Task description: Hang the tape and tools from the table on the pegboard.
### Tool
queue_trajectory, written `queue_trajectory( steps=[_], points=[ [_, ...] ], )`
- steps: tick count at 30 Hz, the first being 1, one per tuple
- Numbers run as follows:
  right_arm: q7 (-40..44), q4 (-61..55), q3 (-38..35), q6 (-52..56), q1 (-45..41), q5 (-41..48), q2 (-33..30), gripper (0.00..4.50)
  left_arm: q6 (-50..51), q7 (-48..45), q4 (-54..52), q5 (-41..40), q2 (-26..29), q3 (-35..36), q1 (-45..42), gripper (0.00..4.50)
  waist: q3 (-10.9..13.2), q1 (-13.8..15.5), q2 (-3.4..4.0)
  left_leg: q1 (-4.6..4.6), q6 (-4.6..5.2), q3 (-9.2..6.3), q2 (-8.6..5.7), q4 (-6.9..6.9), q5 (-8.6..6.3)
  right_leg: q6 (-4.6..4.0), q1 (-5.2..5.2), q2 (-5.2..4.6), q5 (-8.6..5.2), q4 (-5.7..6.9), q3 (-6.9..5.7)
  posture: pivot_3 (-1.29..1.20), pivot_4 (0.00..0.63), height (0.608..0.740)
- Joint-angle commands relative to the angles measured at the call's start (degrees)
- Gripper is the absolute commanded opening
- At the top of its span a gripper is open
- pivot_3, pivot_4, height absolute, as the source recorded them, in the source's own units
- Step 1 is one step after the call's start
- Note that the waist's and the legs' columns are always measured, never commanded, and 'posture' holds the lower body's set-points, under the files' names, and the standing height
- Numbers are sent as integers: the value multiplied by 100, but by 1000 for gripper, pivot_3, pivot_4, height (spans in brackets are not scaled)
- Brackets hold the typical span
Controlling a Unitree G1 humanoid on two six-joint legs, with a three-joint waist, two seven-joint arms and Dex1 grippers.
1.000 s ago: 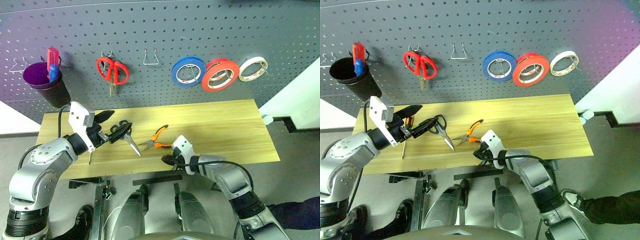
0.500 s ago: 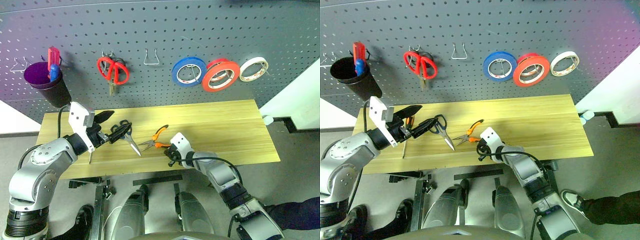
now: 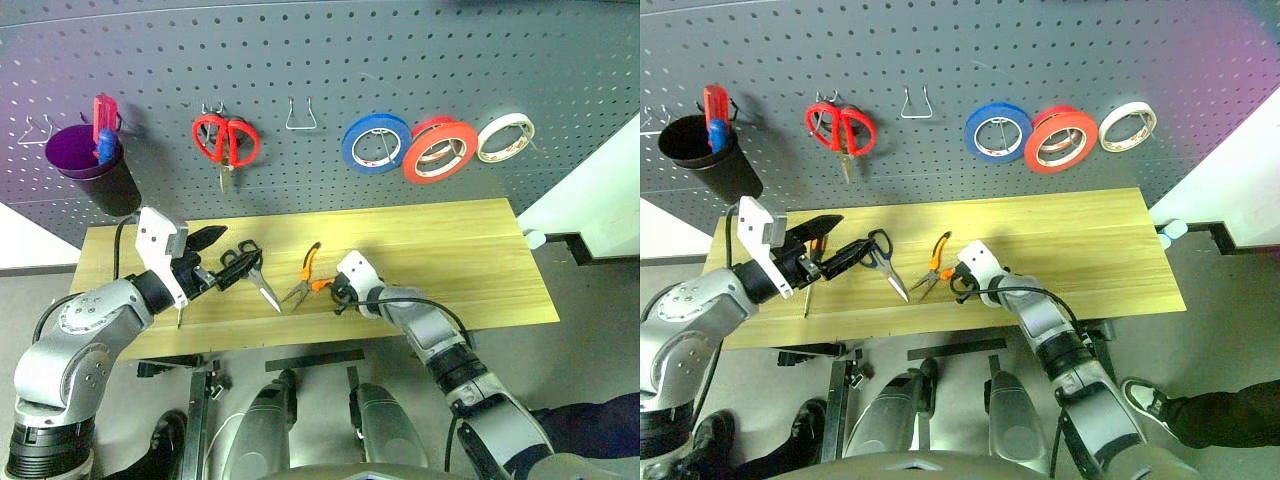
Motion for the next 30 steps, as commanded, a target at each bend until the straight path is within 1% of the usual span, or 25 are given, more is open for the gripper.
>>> queue_trajectory(
  steps=[1,4,6,13,16,19,21,23,27,28,29,30],
  points=[
    [-102,312,-198,-345,-264,24,199,37,4,-89,-284,-135,135,258,196,4500,0,4,0,0,0,0,0,0,0,0,0,0,0,1,0,7,292,740],
    [-159,623,-258,-532,-430,-24,327,37,4,-94,-343,-183,170,305,321,4500,0,4,0,0,0,0,0,0,0,0,0,0,0,2,0,14,294,740],
    [-339,808,-263,-664,-531,-120,440,37,22,-112,-425,-206,206,351,464,4500,0,1,0,1,0,0,0,0,0,0,0,0,0,2,0,21,293,740],
    [-561,917,-403,-967,-569,-199,522,37,106,-93,-539,-356,251,424,641,4500,1,17,1,2,-1,0,0,0,0,-1,0,0,0,4,0,25,303,740],
    [-570,731,-546,-1065,-532,-71,526,37,125,-78,-552,-387,253,420,660,4500,1,13,2,2,-1,1,0,1,0,-1,0,0,1,4,0,26,303,740],
    [-404,389,-639,-712,-405,80,510,37,137,-96,-576,-408,275,407,711,4500,2,6,3,2,-1,0,1,0,0,-1,-1,0,1,5,0,26,303,740],
    [-297,-69,-672,-225,-218,216,539,396,158,-143,-540,-444,331,459,730,4500,2,11,3,2,-1,0,1,0,0,-1,-1,0,1,5,0,16,311,740],
    [-287,-754,-674,282,26,357,620,867,153,-203,-487,-453,396,531,742,4500,4,9,6,2,-1,0,2,-1,0,-2,-1,0,1,5,0,14,316,740],
    [-656,-2128,-871,1686,371,693,898,2268,144,-288,-420,-443,507,639,762,4500,14,1,14,1,0,1,4,-3,0,-2,-5,-1,1,4,3,7,331,740],
    [-738,-2375,-810,1963,417,663,911,2544,137,-298,-413,-441,511,647,776,4500,15,3,14,1,0,1,5,-4,0,-3,-6,-1,2,4,4,5,333,740],
    [-803,-2600,-734,2256,462,653,931,2956,136,-304,-414,-436,506,641,796,4500,16,8,15,1,0,1,6,-4,0,-5,-6,-1,2,4,4,5,335,740],
    [-904,-2759,-716,2535,491,659,980,3261,132,-309,-421,-426,494,631,816,4500,16,10,16,1,0,1,6,-4,0,-6,-6,-1,3,2,4,5,336,740]
  ],
)
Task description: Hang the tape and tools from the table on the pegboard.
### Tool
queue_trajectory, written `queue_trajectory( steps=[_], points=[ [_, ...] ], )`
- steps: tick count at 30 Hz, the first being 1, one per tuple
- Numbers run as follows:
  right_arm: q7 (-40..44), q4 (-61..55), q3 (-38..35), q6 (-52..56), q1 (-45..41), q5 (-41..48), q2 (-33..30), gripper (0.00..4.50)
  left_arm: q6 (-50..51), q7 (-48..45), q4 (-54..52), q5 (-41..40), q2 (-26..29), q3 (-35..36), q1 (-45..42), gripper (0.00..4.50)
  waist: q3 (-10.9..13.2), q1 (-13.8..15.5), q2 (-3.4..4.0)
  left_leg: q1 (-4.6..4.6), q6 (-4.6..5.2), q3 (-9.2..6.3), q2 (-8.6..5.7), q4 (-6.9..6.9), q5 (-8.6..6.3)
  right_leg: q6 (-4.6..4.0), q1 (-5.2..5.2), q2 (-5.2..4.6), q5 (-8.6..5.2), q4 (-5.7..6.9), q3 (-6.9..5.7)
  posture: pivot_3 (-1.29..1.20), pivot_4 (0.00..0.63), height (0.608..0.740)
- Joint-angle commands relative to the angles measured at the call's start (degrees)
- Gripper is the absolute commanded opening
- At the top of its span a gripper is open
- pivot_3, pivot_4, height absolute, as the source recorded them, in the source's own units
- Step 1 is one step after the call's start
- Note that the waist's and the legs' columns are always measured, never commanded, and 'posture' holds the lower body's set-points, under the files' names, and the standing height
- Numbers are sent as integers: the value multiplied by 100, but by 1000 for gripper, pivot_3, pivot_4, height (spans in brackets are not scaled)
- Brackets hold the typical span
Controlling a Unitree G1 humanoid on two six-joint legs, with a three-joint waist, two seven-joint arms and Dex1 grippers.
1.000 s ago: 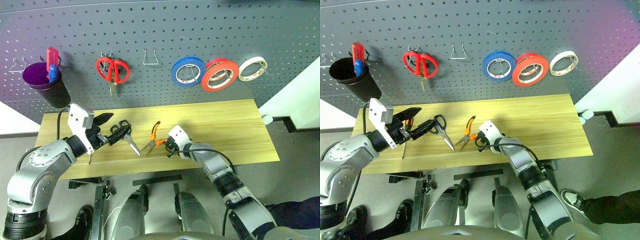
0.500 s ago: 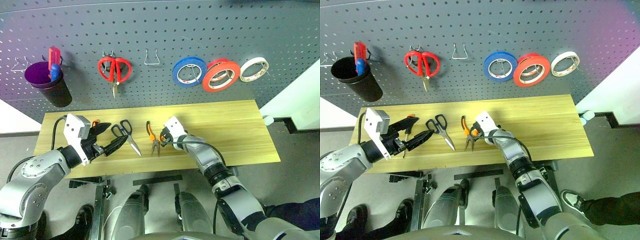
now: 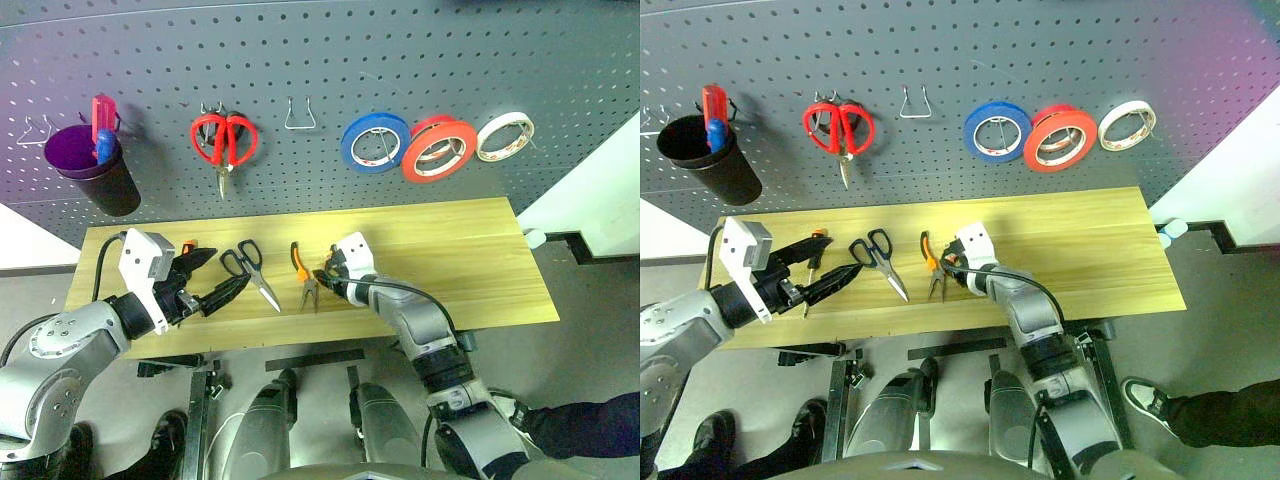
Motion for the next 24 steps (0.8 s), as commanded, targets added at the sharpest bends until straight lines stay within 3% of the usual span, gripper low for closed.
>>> queue_trajectory(
  steps=[1,4,8,12,24],
  points=[
    [-341,-786,27,931,97,97,165,3605,-45,-70,-84,-62,45,165,100,4500,1,2,0,0,0,0,0,0,0,-1,-8,-1,0,-3,0,2,338,740],
    [-657,-778,-41,1398,86,105,359,4487,-30,-73,-102,-77,28,143,110,4500,1,1,1,0,0,-1,0,-5,-1,-3,-15,-3,0,-9,0,3,337,740],
    [-1048,-422,18,1526,69,-21,588,4487,-16,-92,-47,-65,69,143,24,4500,5,-5,4,-1,1,0,0,-11,-1,-5,-20,-4,1,-14,1,6,338,740],
    [-1546,82,-392,1496,-111,89,1052,4487,5,-118,-36,-59,106,162,-24,4500,7,-11,5,-1,0,1,1,-18,-1,-6,-19,-4,2,-13,1,10,338,740],
    [-1567,1588,-376,574,-925,201,1355,4487,60,-170,-107,-128,183,332,61,4500,47,-8,0,0,0,5,2,-19,0,-7,-20,-2,3,-16,0,32,330,740]
  ],
)
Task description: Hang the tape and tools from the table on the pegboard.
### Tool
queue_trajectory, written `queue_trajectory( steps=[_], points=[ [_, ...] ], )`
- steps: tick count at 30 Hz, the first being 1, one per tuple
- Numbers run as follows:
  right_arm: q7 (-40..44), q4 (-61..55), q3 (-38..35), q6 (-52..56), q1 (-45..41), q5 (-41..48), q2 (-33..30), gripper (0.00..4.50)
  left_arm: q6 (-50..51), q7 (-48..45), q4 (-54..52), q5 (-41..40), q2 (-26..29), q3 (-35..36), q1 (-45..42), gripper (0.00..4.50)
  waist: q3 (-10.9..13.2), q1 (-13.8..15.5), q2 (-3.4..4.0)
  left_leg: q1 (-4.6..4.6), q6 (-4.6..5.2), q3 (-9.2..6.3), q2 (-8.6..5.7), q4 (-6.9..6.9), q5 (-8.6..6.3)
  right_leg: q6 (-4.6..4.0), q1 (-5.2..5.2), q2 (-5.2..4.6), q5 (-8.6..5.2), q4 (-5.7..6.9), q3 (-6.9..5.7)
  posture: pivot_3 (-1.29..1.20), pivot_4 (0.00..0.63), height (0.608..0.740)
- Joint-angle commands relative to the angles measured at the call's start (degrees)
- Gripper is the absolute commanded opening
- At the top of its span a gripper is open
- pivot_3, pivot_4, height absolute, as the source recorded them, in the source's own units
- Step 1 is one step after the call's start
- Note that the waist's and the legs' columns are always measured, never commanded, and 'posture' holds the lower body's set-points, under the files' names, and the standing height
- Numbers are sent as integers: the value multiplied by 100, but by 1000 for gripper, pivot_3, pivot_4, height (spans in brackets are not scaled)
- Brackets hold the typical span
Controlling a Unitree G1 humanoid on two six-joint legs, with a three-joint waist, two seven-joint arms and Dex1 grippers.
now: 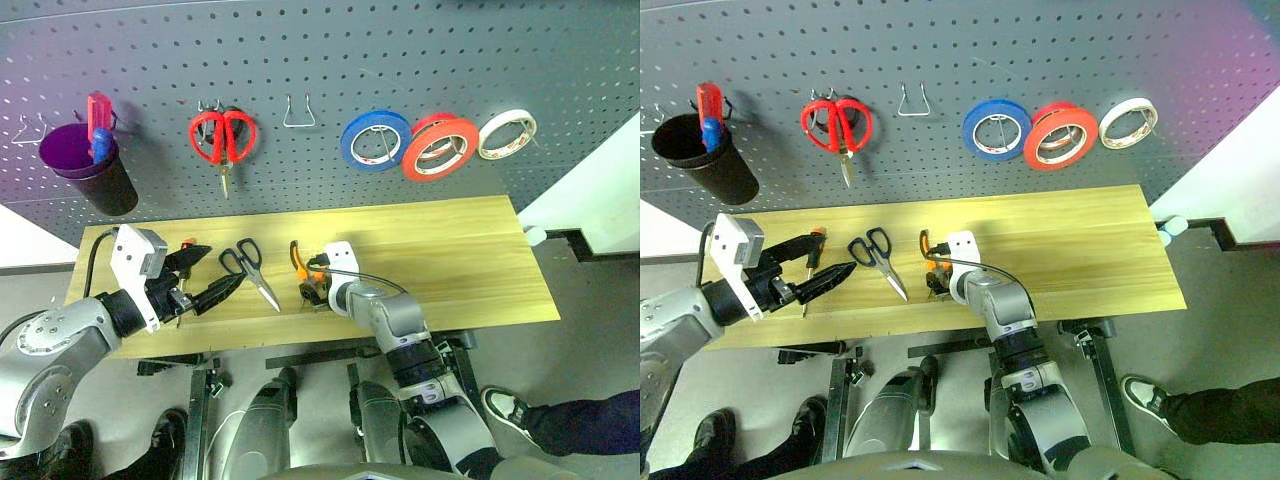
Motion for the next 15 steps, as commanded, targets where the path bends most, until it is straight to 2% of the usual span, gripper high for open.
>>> queue_trajectory(
  steps=[1,10,15],
  points=[
    [-81,474,-76,-294,-416,126,512,4487,-2,5,-155,-93,26,166,76,4500,0,10,-1,0,0,0,0,0,0,0,0,0,0,0,-1,34,329,740],
    [-186,1134,-119,-739,-897,306,575,4487,1,31,-199,-140,52,204,111,4500,2,9,-2,2,0,0,0,1,0,-2,1,1,2,1,-1,44,321,740],
    [-151,1128,280,-830,-840,123,511,4487,11,84,-282,-168,13,184,177,4500,3,7,-2,1,0,1,1,-1,0,-1,1,2,2,1,-1,47,329,740]
  ],
)
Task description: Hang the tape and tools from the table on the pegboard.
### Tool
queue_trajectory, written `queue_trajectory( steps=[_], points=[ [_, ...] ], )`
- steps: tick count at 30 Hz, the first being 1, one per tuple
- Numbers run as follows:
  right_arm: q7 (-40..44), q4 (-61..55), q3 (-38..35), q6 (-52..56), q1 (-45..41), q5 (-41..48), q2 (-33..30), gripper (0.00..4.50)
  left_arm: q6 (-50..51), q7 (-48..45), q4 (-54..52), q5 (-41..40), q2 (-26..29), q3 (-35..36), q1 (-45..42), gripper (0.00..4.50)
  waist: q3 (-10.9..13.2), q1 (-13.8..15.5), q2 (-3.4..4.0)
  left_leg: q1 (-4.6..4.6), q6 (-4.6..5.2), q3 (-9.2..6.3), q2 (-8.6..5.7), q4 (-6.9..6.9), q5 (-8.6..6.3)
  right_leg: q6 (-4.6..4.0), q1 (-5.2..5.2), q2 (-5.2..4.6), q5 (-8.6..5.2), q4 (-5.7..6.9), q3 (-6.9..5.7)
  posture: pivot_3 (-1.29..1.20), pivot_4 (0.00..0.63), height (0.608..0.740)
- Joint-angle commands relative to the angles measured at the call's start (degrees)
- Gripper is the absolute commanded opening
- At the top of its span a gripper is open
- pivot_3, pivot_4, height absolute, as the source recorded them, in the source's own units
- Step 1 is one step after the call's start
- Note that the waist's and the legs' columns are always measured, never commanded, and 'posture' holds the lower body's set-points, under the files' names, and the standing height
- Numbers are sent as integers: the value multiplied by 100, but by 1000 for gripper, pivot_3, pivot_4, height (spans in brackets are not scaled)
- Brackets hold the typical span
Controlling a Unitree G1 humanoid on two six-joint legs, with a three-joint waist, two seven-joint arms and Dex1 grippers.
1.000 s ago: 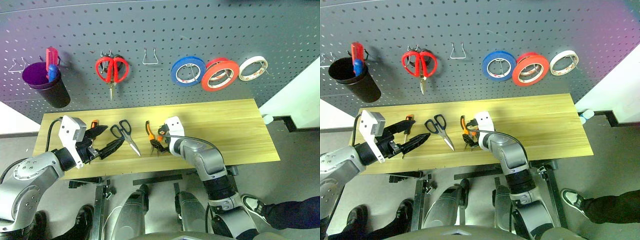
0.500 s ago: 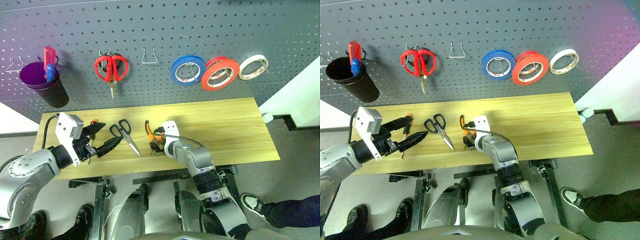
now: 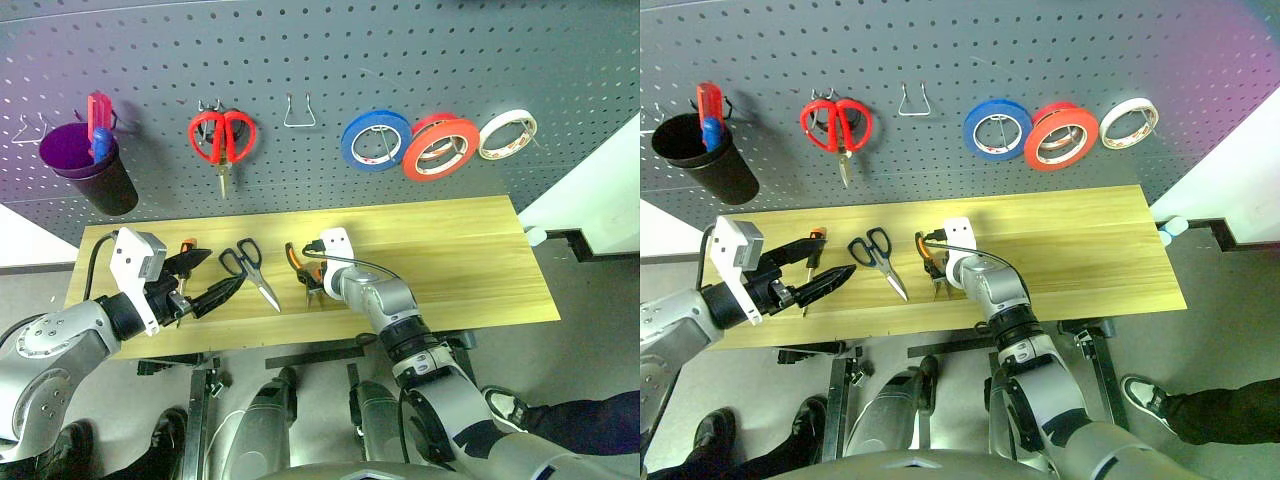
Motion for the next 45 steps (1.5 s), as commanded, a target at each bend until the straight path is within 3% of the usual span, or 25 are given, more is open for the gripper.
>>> queue_trajectory(
  steps=[1,10,36,44,45],
  points=[
    [32,-29,229,-47,-146,-39,561,4487,1,46,-234,-112,14,188,80,4500,3,1,0,0,0,0,0,0,0,0,0,0,0,0,0,50,330,740],
    [-69,-378,471,115,192,-14,549,4487,82,192,-483,-286,33,298,257,4500,89,4,2,-2,0,0,2,-2,0,-1,-2,0,0,-1,1,69,366,740],
    [-119,-380,841,-321,169,-426,366,4487,141,395,-714,-450,27,332,478,4500,285,17,-9,-4,-1,1,4,-10,-1,-1,-8,0,0,-6,1,87,394,740],
    [-125,-408,818,-341,190,-521,331,2079,158,447,-722,-509,48,375,499,4500,324,16,-9,-11,-1,1,4,-15,-1,-1,-8,0,0,-6,1,89,400,740],
    [-118,-408,821,-343,194,-529,323,2064,165,454,-723,-522,45,383,502,4500,325,16,-9,-11,-1,1,4,-15,-1,-1,-8,0,0,-6,1,88,401,740]
  ],
)
